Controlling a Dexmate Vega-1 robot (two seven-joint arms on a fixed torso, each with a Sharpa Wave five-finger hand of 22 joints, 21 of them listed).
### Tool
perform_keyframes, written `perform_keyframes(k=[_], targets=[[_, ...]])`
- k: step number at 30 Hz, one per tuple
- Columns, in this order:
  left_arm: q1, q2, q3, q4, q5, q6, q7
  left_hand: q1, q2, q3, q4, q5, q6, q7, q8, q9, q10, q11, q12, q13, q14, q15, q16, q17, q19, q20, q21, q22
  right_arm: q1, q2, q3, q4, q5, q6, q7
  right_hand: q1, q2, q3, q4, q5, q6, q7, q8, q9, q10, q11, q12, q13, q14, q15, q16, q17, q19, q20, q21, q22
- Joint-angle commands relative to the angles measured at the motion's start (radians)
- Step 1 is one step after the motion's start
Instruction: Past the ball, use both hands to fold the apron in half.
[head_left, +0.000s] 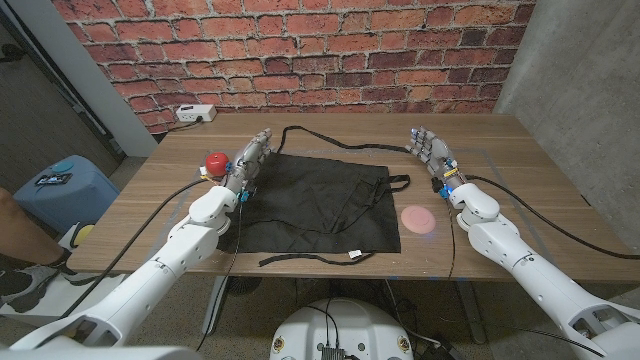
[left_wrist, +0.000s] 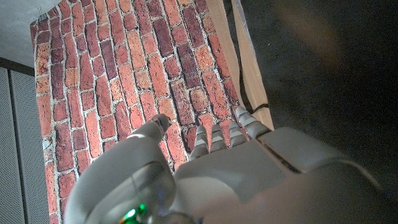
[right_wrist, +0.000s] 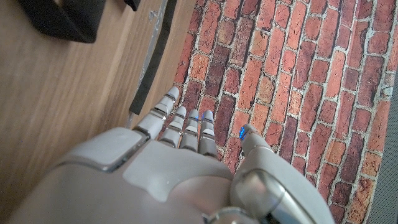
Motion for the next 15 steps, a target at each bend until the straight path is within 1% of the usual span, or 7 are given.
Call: perform_keyframes(k=[1, 6, 10, 13, 14, 15], targets=[[0.044, 0.065, -0.02, -0.087, 0.022, 0.018, 0.011, 0.018, 0.0, 0.004, -0.006, 0.008, 0.003, -0.005, 0.0, 0.004, -0.002, 0.004, 0.002, 0.002, 0.0, 0.012, -0.001, 0.004, 0.002, 0.007, -0.005, 0.003, -0.004, -0.011, -0.003, -0.024, -0.016, 0.001, -0.007, 0.011, 0.008, 0.004, -0.007, 0.003, 0.005, -0.001, 0.005, 0.003, -0.003, 0.002, 0.004, 0.003, -0.002, -0.017, 0.004, 0.002, 0.0, -0.032, 0.005, 0.001], [0.069, 0.102, -0.032, -0.131, 0.019, 0.032, 0.0, 0.019, -0.001, 0.004, -0.01, 0.008, 0.0, -0.005, -0.002, 0.004, -0.002, 0.004, 0.002, 0.002, -0.002, 0.011, -0.002, 0.003, 0.002, 0.008, -0.006, 0.004, -0.006, -0.015, -0.003, -0.031, -0.021, 0.001, -0.011, 0.014, 0.007, 0.004, -0.009, 0.002, 0.004, -0.002, 0.005, 0.003, -0.004, 0.002, 0.004, 0.003, -0.003, -0.016, 0.004, 0.002, -0.002, -0.032, 0.005, 0.001], [0.097, 0.136, -0.05, -0.164, 0.013, 0.042, -0.005, 0.021, -0.002, 0.005, -0.016, 0.009, 0.002, -0.004, -0.001, 0.004, 0.004, -0.003, 0.004, 0.002, 0.001, 0.008, 0.0, 0.003, 0.005, 0.007, -0.006, 0.004, -0.005, -0.016, -0.005, -0.036, -0.022, -0.004, -0.012, 0.015, 0.007, 0.004, -0.011, 0.002, 0.004, -0.001, 0.005, 0.003, -0.003, 0.003, 0.004, 0.003, -0.002, -0.015, 0.004, 0.001, -0.002, -0.032, 0.005, 0.001], [0.115, 0.16, -0.064, -0.184, 0.01, 0.046, -0.01, 0.022, -0.002, 0.005, -0.018, 0.009, 0.001, -0.004, -0.002, 0.004, 0.005, -0.002, 0.004, 0.002, 0.002, 0.007, 0.0, 0.003, 0.005, 0.007, -0.007, 0.004, 0.001, -0.014, -0.008, -0.033, -0.024, -0.004, -0.009, 0.016, 0.007, 0.004, -0.012, 0.002, 0.004, -0.001, 0.005, 0.003, -0.005, 0.002, 0.004, 0.003, -0.003, -0.017, 0.004, 0.001, -0.003, -0.032, 0.005, 0.001], [0.126, 0.177, -0.072, -0.195, 0.012, 0.047, -0.013, 0.022, -0.003, 0.005, -0.019, 0.009, 0.001, -0.004, -0.002, 0.004, 0.005, -0.003, 0.004, 0.002, 0.002, 0.007, 0.0, 0.003, 0.005, 0.007, -0.007, 0.004, 0.006, -0.011, -0.011, -0.03, -0.027, -0.004, -0.008, 0.017, 0.007, 0.004, -0.012, 0.002, 0.004, -0.001, 0.005, 0.003, -0.004, 0.003, 0.004, 0.003, -0.004, -0.017, 0.004, 0.001, -0.003, -0.032, 0.005, 0.001], [0.126, 0.177, -0.072, -0.196, 0.012, 0.047, -0.014, 0.023, -0.003, 0.005, -0.019, 0.009, 0.001, -0.003, -0.002, 0.004, 0.005, -0.003, 0.004, 0.002, 0.002, 0.007, 0.0, 0.003, 0.005, 0.007, -0.007, 0.004, 0.006, -0.011, -0.011, -0.029, -0.027, -0.004, -0.008, 0.017, 0.007, 0.004, -0.013, 0.002, 0.004, -0.001, 0.005, 0.003, -0.004, 0.003, 0.004, 0.003, -0.003, -0.017, 0.004, 0.001, -0.003, -0.032, 0.005, 0.001]])
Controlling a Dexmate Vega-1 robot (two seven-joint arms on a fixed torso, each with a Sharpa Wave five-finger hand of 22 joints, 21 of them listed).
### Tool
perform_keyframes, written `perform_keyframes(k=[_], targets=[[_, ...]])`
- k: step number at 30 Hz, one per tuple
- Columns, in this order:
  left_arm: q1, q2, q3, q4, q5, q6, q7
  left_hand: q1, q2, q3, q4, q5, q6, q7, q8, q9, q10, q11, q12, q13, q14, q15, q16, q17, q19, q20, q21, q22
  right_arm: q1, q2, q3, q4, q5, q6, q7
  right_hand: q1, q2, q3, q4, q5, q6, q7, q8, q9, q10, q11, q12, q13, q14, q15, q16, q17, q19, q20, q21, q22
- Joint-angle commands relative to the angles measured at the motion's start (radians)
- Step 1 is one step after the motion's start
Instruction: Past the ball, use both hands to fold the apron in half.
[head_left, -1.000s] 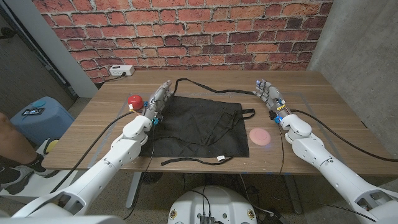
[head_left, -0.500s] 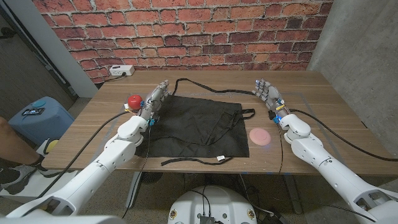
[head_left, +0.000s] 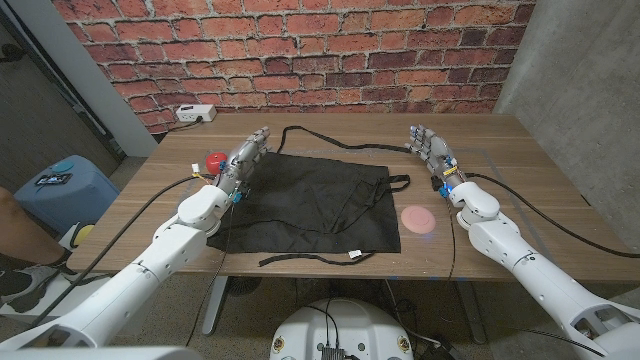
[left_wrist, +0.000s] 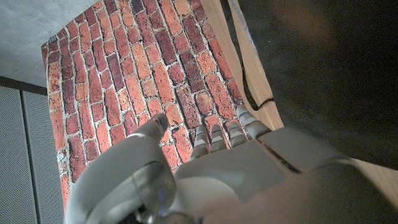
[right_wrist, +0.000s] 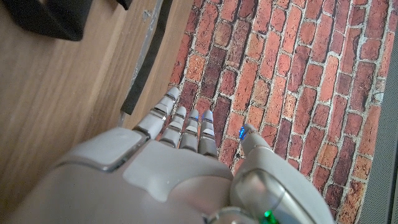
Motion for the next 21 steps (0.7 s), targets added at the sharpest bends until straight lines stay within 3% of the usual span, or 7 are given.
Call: perform_keyframes(k=[1, 7, 10, 14, 18, 21], targets=[[0.074, 0.102, -0.048, -0.097, -0.001, 0.023, -0.017, 0.011, -0.003, 0.001, -0.008, 0.009, 0.001, -0.002, -0.002, 0.004, 0.001, 0.001, 0.004, 0.002, 0.006, 0.004, 0.0, 0.003, 0.004, 0.006, 0.001, 0.004, 0.01, 0.001, -0.01, -0.002, -0.011, -0.005, 0.003, 0.017, 0.007, 0.0, -0.009, 0.002, 0.004, 0.0, 0.005, 0.003, -0.003, 0.001, 0.004, 0.003, -0.004, -0.017, 0.004, 0.001, -0.004, -0.032, 0.004, 0.001], [0.131, 0.152, -0.088, -0.147, -0.004, 0.042, 0.002, 0.013, -0.003, 0.001, -0.012, 0.01, 0.001, -0.002, -0.002, 0.004, 0.002, 0.0, 0.003, 0.002, 0.006, 0.003, 0.001, 0.003, 0.004, 0.005, 0.0, 0.004, 0.018, 0.008, -0.017, 0.008, -0.013, -0.004, 0.012, 0.019, 0.007, 0.0, -0.01, 0.002, 0.003, 0.0, 0.005, 0.003, -0.004, 0.002, 0.004, 0.003, -0.005, -0.018, 0.004, 0.001, -0.006, -0.032, 0.004, 0.001], [0.155, 0.167, -0.102, -0.17, 0.007, 0.047, 0.021, 0.014, -0.005, 0.001, -0.017, 0.01, 0.001, 0.015, -0.002, 0.004, 0.006, 0.005, 0.004, 0.002, 0.007, 0.003, 0.001, 0.003, 0.006, 0.005, -0.001, 0.004, 0.02, 0.01, -0.018, 0.012, -0.011, -0.004, 0.014, 0.02, 0.007, 0.0, -0.011, 0.002, 0.003, 0.0, 0.005, 0.003, -0.003, 0.001, 0.005, 0.003, -0.005, -0.018, 0.004, 0.0, -0.006, -0.032, 0.004, 0.001], [0.176, 0.193, -0.117, -0.196, 0.022, 0.057, 0.028, 0.016, -0.005, 0.001, -0.021, 0.011, -0.002, 0.018, -0.004, 0.004, 0.005, 0.006, 0.003, 0.002, 0.007, 0.004, 0.001, 0.003, 0.006, 0.006, -0.002, 0.004, 0.022, 0.011, -0.02, 0.017, -0.011, -0.003, 0.017, 0.021, 0.007, 0.0, -0.012, 0.001, 0.003, 0.001, 0.005, 0.003, -0.004, 0.002, 0.004, 0.003, -0.005, -0.018, 0.004, 0.0, -0.007, -0.033, 0.004, 0.001], [0.193, 0.216, -0.131, -0.215, 0.027, 0.068, 0.024, 0.03, 0.009, 0.017, -0.033, 0.022, -0.008, 0.015, -0.006, 0.003, 0.003, 0.009, 0.001, 0.001, 0.006, 0.009, 0.001, 0.004, 0.004, 0.012, -0.004, 0.004, 0.025, 0.014, -0.021, 0.025, -0.01, 0.001, 0.024, 0.021, 0.007, -0.001, -0.013, 0.001, 0.004, 0.0, 0.005, 0.003, -0.004, 0.002, 0.005, 0.003, -0.006, -0.018, 0.004, 0.0, -0.008, -0.033, 0.004, 0.001], [0.207, 0.241, -0.14, -0.233, 0.045, 0.072, 0.02, 0.05, 0.008, 0.036, -0.056, 0.037, -0.007, 0.002, -0.005, 0.002, 0.005, -0.007, 0.0, 0.0, 0.003, -0.004, 0.0, 0.004, 0.003, 0.003, -0.007, 0.004, 0.024, 0.014, -0.022, 0.026, -0.008, 0.001, 0.026, 0.022, 0.007, -0.001, -0.013, 0.001, 0.004, 0.0, 0.005, 0.003, -0.005, 0.002, 0.005, 0.003, -0.007, -0.018, 0.004, 0.0, -0.008, -0.033, 0.004, 0.001]])
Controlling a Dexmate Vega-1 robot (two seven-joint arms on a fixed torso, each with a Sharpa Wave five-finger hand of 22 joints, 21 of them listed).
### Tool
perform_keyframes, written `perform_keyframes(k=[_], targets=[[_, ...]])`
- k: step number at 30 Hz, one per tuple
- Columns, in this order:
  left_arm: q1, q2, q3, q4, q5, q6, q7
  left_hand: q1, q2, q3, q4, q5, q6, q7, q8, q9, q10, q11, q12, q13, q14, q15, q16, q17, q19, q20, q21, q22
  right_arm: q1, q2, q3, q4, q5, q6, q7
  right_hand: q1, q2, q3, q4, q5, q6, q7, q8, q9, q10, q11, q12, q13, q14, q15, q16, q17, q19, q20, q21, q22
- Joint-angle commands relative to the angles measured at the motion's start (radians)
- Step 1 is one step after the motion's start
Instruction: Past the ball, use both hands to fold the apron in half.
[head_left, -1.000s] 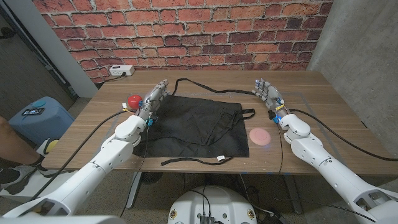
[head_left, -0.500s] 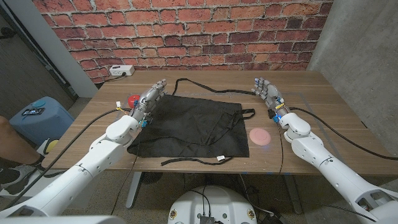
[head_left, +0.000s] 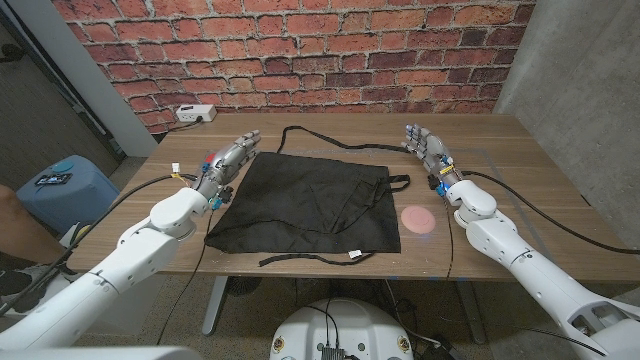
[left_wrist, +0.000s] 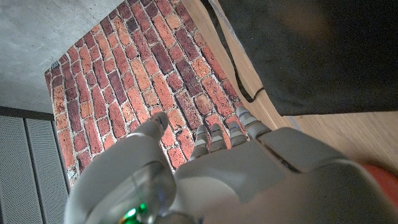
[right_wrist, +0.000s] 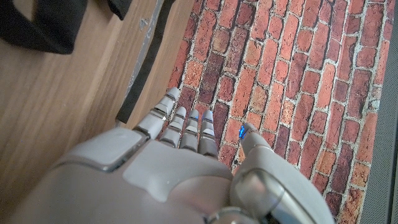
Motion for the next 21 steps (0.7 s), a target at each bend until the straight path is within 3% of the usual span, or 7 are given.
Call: perform_keyframes(k=[1, 12, 21], targets=[[0.101, 0.123, -0.07, -0.113, 0.035, 0.029, 0.001, 0.034, 0.01, 0.021, -0.022, 0.019, -0.006, -0.007, 0.0, 0.002, 0.003, -0.006, -0.001, 0.002, -0.002, -0.008, -0.001, 0.004, -0.004, -0.001, -0.007, 0.004, 0.006, 0.006, -0.005, 0.015, 0.002, 0.004, 0.018, 0.014, 0.005, -0.001, -0.004, 0.001, 0.004, 0.0, 0.005, 0.003, -0.005, 0.002, 0.005, 0.003, -0.003, -0.023, 0.004, 0.0, -0.005, -0.03, 0.004, 0.002], [0.156, 0.209, -0.109, -0.178, 0.105, 0.05, -0.007, 0.042, -0.001, 0.024, -0.04, 0.028, -0.011, -0.006, -0.001, 0.002, -0.003, -0.01, -0.005, 0.002, -0.008, -0.008, -0.002, 0.003, -0.008, -0.005, -0.01, 0.004, 0.0, 0.006, -0.003, 0.022, 0.006, 0.013, 0.026, 0.014, 0.005, -0.002, -0.005, 0.001, 0.005, -0.001, 0.006, 0.003, -0.002, -0.001, 0.007, 0.003, -0.004, -0.022, 0.005, 0.0, -0.006, -0.03, 0.005, 0.002], [0.247, 0.275, -0.175, -0.228, 0.175, 0.052, 0.002, 0.032, -0.003, 0.012, -0.039, 0.029, -0.015, -0.001, -0.002, 0.002, -0.009, -0.011, -0.007, 0.002, -0.015, -0.003, -0.001, 0.005, -0.015, 0.003, -0.013, 0.005, -0.016, 0.0, -0.001, 0.0, 0.003, 0.015, 0.016, 0.015, 0.005, -0.003, -0.006, 0.0, 0.003, -0.001, 0.005, 0.003, -0.005, -0.001, 0.006, 0.003, -0.006, -0.022, 0.005, 0.001, -0.008, -0.03, 0.005, 0.002]])
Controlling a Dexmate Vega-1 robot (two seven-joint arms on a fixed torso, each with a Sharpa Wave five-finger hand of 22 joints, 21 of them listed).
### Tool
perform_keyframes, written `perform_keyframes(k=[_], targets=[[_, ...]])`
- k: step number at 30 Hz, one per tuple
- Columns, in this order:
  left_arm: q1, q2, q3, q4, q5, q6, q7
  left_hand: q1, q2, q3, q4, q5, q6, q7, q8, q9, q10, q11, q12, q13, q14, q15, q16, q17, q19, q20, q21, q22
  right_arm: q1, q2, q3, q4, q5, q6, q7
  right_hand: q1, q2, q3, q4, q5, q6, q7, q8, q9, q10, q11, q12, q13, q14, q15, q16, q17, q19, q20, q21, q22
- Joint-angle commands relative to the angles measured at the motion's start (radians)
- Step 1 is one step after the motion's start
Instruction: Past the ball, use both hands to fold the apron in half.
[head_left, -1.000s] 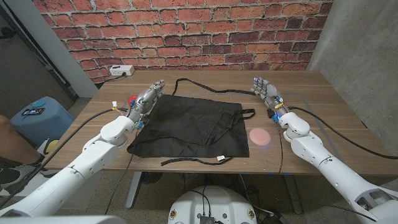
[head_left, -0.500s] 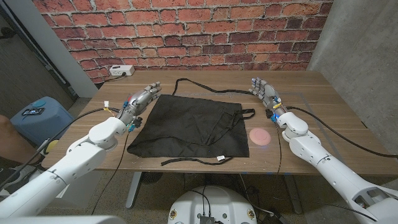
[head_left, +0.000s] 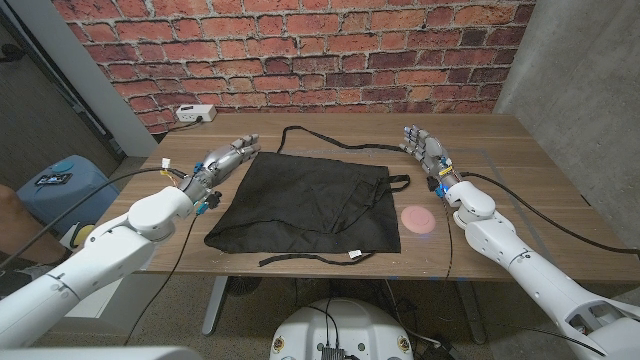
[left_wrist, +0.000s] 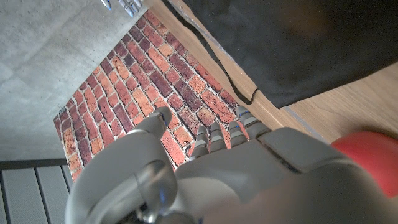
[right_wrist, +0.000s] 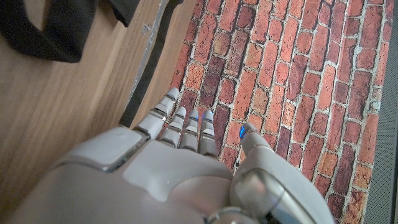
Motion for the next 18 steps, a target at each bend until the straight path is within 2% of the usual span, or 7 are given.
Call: perform_keyframes(k=[1, 10, 13, 18], targets=[[0.112, 0.095, -0.083, -0.071, 0.09, 0.008, 0.003, -0.001, -0.007, -0.008, 0.002, 0.009, -0.005, -0.001, -0.001, 0.002, -0.006, 0.002, -0.003, 0.002, -0.008, 0.003, -0.001, 0.005, -0.005, 0.002, -0.001, 0.005, -0.018, -0.005, 0.003, -0.02, 0.0, 0.004, -0.008, 0.013, 0.006, 0.001, -0.002, 0.0, 0.003, -0.001, 0.005, 0.003, -0.006, 0.001, 0.005, 0.003, -0.007, -0.022, 0.005, 0.001, -0.005, -0.034, 0.005, 0.002], [0.213, 0.135, -0.181, -0.102, 0.165, 0.012, -0.015, -0.013, -0.008, -0.02, 0.006, 0.007, -0.002, -0.006, 0.001, 0.003, -0.004, -0.001, -0.002, 0.003, -0.011, 0.001, 0.001, 0.006, -0.008, 0.004, -0.002, 0.005, -0.027, -0.01, 0.001, -0.035, -0.006, -0.001, -0.016, 0.014, 0.006, 0.0, -0.002, 0.0, 0.002, 0.0, 0.005, 0.003, -0.007, 0.001, 0.005, 0.003, -0.008, -0.021, 0.005, 0.001, -0.006, -0.034, 0.005, 0.002], [0.248, 0.146, -0.221, -0.117, 0.212, 0.025, -0.019, -0.028, -0.01, -0.033, 0.014, 0.004, -0.002, -0.019, 0.001, 0.003, -0.006, -0.021, -0.003, 0.003, -0.013, -0.014, 0.002, 0.008, -0.014, 0.015, -0.004, 0.006, -0.026, -0.01, -0.001, -0.036, -0.008, -0.003, -0.017, 0.014, 0.006, 0.0, -0.002, 0.0, 0.002, -0.001, 0.005, 0.003, -0.007, 0.003, 0.006, 0.003, -0.008, -0.022, 0.005, 0.001, -0.006, -0.033, 0.005, 0.002], [0.3, 0.135, -0.284, -0.139, 0.275, 0.046, -0.037, -0.043, -0.015, -0.046, 0.021, 0.0, 0.001, -0.033, 0.002, 0.003, -0.003, -0.034, -0.002, 0.002, -0.011, -0.022, 0.003, 0.008, -0.025, 0.029, -0.006, 0.006, -0.018, -0.008, -0.006, -0.03, -0.015, -0.001, -0.015, 0.014, 0.007, 0.0, -0.003, 0.0, 0.002, -0.001, 0.005, 0.003, -0.009, -0.001, 0.005, 0.003, -0.008, -0.021, 0.006, 0.001, -0.007, -0.034, 0.005, 0.002]])
